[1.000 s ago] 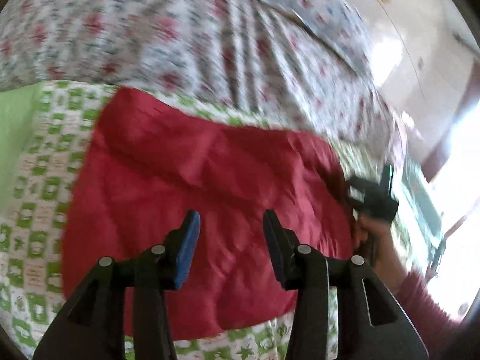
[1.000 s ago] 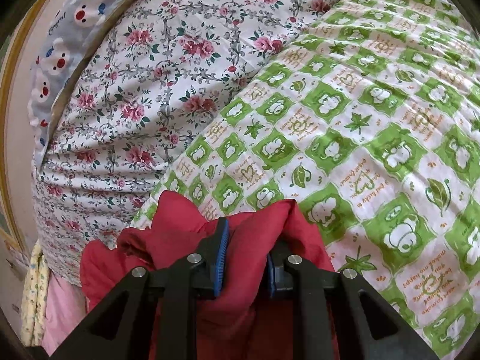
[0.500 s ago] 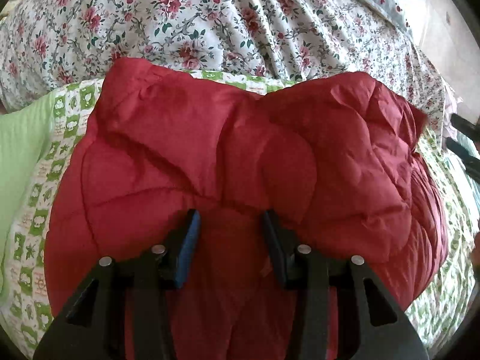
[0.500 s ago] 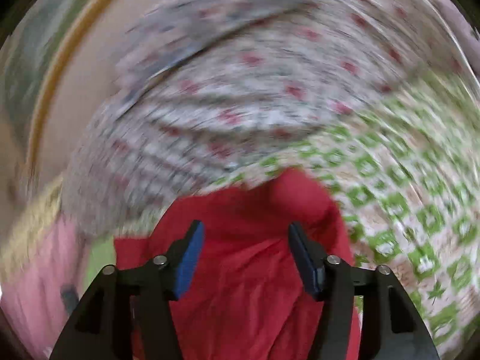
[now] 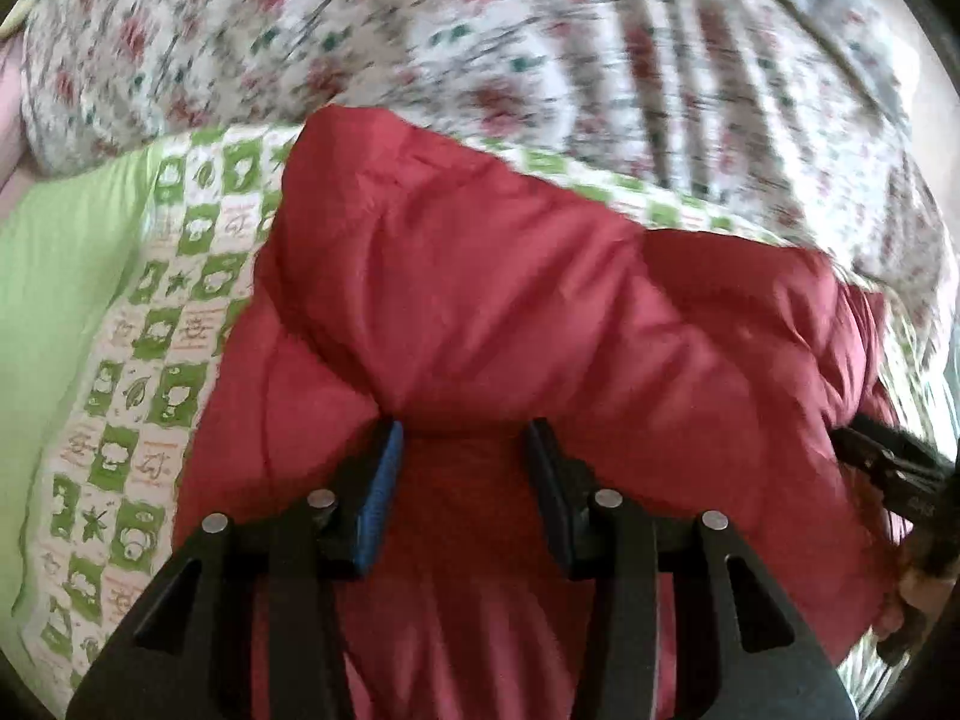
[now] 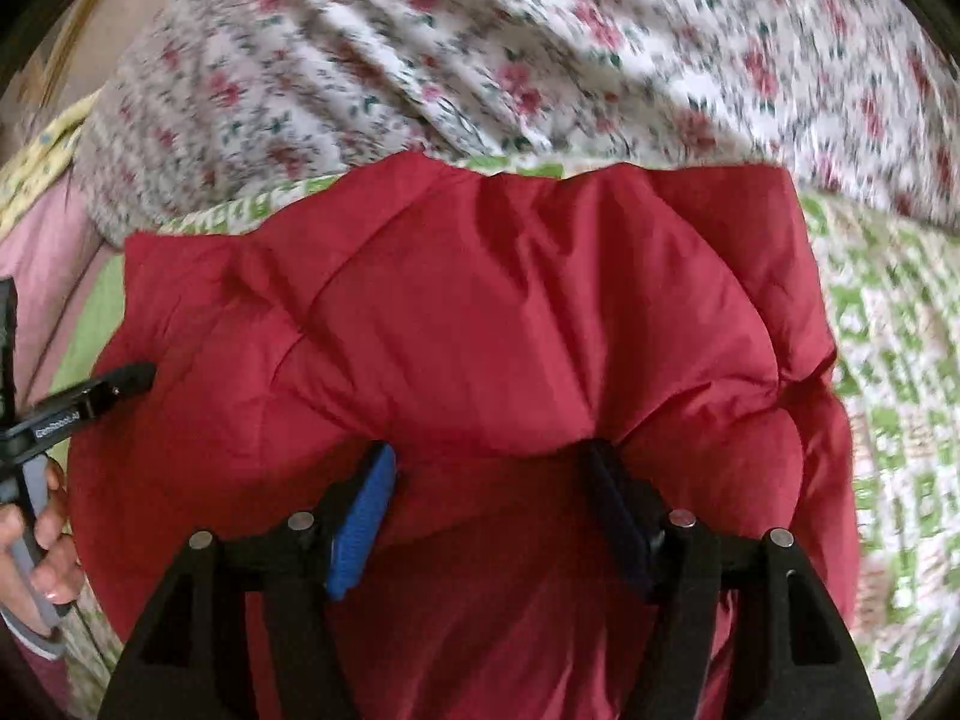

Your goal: Fold large clothes

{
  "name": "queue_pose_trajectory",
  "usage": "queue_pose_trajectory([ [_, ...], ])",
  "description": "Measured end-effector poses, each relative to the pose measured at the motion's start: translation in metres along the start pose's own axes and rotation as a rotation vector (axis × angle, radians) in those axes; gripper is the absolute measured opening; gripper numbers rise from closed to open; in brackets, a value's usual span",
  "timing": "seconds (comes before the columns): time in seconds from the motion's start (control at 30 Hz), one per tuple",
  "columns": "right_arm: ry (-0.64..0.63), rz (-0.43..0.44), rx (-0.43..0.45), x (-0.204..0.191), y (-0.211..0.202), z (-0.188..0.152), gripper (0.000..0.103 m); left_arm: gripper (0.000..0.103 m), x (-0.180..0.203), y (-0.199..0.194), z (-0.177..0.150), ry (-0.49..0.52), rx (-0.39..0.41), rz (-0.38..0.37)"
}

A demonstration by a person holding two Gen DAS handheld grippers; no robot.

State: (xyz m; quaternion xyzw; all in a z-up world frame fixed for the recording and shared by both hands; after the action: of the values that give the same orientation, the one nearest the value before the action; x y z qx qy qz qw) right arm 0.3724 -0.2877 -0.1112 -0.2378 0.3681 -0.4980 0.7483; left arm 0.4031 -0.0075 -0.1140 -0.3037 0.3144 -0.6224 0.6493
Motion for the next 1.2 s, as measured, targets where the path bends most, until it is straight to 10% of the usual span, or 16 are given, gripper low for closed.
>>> queue_pose_trajectory([
  [0.53,0.054,0.039,0.016,0.008,0.009,-0.001,0.068,0.042,-0.017,-0.015,-0.006,-0.076,-0.001,-0.078],
  [0.8,0.08,0.033,0.049,0.0,-0.017,-0.002,0.068,0.042,-0.008,0.007,-0.001,-0.003,-0.017,-0.002],
  [1.2,0.169,0.015,0.129,0.029,-0.105,-0.032,0.075,0.067,-0.027,-0.056,-0.013,-0.076,0.045,-0.138],
])
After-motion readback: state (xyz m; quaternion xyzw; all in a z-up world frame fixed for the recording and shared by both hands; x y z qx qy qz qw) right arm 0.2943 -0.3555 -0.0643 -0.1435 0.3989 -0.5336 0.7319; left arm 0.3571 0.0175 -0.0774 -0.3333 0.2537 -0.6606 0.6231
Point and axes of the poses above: each gripper's, at about its wrist camera, not at the fingertips, and y roughly the way its jaws point, x to its right, z to its top, the point moved 8 cm from there along y, roughly the way its jaws point, and after that the axes turned 11 degrees about z, right-handed, at the moved point
